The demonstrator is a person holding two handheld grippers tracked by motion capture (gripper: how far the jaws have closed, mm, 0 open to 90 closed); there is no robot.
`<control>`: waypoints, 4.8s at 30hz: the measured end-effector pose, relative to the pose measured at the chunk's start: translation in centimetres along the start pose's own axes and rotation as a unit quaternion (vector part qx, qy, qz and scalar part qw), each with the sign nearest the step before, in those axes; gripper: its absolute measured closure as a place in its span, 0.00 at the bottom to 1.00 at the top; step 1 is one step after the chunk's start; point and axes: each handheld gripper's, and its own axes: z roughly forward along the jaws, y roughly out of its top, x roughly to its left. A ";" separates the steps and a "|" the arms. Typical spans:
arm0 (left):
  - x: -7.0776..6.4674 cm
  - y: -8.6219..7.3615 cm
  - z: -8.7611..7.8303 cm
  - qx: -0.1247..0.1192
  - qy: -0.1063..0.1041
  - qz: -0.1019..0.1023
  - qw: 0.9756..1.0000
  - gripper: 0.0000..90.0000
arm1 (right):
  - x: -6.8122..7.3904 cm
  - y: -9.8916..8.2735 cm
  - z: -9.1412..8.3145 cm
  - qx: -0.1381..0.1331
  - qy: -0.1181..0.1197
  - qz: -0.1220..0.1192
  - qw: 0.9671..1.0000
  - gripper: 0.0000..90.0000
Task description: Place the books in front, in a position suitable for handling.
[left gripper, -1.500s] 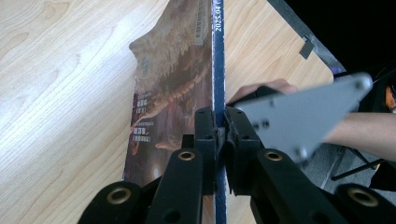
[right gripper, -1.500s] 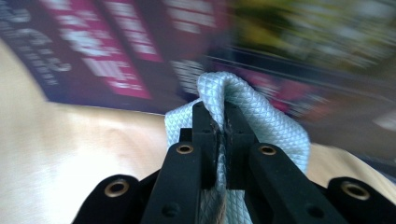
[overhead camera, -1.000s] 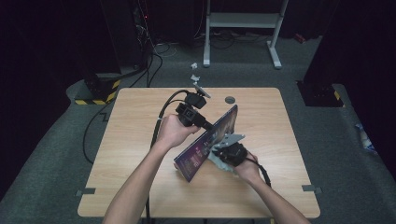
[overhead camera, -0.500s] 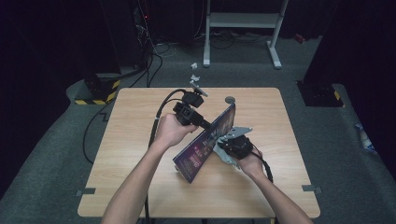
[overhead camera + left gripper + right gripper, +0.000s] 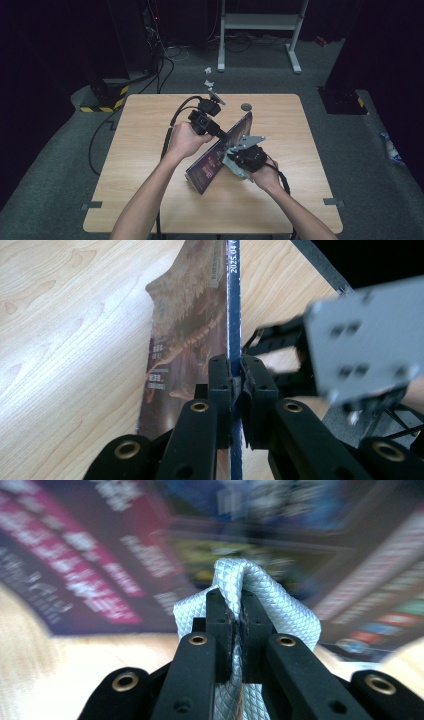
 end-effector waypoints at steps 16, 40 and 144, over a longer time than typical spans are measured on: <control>0.2 0.1 0.3 0.004 0.006 -0.005 1.000 0.94 | 0.8 2.7 -2.3 0.001 0.010 -0.018 1.000 0.95; -0.4 0.7 1.1 0.009 0.029 -0.002 1.000 0.94 | 3.2 4.9 -5.0 -0.046 0.030 -0.048 0.997 0.95; 1.8 2.0 1.0 -0.030 0.028 -0.058 0.997 0.94 | 4.1 2.8 -0.6 -0.039 0.055 -0.008 0.998 0.95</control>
